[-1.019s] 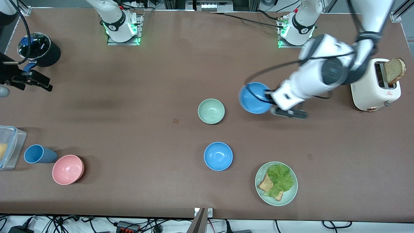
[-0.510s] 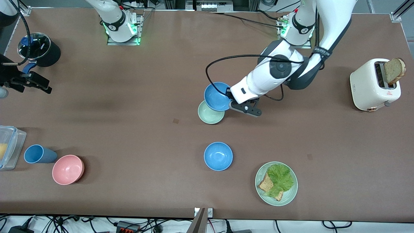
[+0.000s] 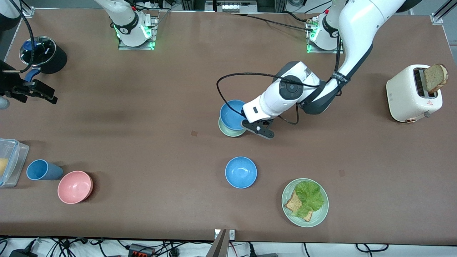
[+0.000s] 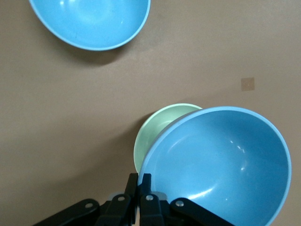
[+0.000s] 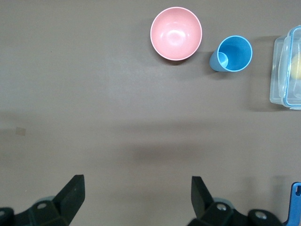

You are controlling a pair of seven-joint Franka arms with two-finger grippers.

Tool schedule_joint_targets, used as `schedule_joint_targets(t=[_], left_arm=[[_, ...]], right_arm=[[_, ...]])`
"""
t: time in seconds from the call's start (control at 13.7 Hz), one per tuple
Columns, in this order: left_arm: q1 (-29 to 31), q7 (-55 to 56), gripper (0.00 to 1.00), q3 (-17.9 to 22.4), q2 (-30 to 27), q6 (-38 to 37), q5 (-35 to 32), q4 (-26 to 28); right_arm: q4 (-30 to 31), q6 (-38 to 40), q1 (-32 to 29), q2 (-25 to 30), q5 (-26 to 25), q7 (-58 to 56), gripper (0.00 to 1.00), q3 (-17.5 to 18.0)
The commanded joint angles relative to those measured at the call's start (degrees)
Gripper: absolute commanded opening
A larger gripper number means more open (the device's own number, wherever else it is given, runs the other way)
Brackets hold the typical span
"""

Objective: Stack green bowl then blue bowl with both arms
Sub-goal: 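Lower the blue bowl into the mint-green bowl with the left gripper, then open the left gripper and lift it away from the stacked bowls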

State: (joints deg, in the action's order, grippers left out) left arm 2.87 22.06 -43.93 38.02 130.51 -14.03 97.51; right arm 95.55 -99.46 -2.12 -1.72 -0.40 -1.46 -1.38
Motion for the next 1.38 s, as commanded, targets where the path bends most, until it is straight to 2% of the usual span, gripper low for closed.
schedule_joint_targets(t=[0.0,0.36,0.58,0.8,1.02,1.24,1.31], left_arm=[[-1.81,-0.35,0.00,0.43,3.02,0.09,-6.24,-2.58],[-3.83,-0.44,0.00,0.69,5.22,1.32,-8.38,-3.55],[-5.06,-1.22,0.00,2.18,5.22,2.20,-8.65,-3.46],[-4.80,-2.45,0.00,2.19,5.14,2.20,-11.98,-3.46],[-4.71,-3.25,0.02,2.19,5.22,2.29,-12.16,-3.46],[-4.71,-3.17,0.31,2.71,5.22,2.29,-11.99,-3.55],[-4.54,-2.90,0.34,2.80,5.14,2.29,-11.90,-3.55]], right_arm=[[0.77,-0.03,-0.17,0.75,-0.30,-0.83,1.00,0.24],[0.78,0.15,-0.26,0.75,-0.21,-0.83,1.00,0.24],[0.78,1.72,-0.26,0.75,-0.21,-0.65,1.00,0.24],[0.86,2.08,-0.35,0.84,-0.12,-0.56,1.00,0.15],[0.86,2.17,-0.26,0.84,-0.21,-0.65,1.00,0.15],[0.86,2.17,-0.26,0.84,-0.21,-0.57,1.00,0.24],[0.78,2.17,-0.26,0.93,-0.21,-0.39,1.00,0.24]])
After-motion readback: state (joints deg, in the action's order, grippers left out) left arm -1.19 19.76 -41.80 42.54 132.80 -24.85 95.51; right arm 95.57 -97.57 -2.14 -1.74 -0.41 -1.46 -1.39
